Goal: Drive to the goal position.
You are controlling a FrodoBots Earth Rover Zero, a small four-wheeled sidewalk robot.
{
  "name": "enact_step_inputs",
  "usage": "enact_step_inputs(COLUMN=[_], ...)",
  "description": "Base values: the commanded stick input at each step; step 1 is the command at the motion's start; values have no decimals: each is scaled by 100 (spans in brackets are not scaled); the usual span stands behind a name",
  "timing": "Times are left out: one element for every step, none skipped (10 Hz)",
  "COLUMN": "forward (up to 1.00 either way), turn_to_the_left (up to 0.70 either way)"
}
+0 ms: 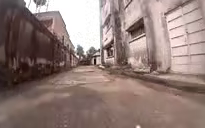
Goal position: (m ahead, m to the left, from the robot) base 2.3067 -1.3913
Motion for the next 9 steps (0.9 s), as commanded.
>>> enact_step_inputs(forward=[100,100,100,100,100,100,100,100,100], turn_to_the_left=[3,8,31,43,43,43,43,26,3])
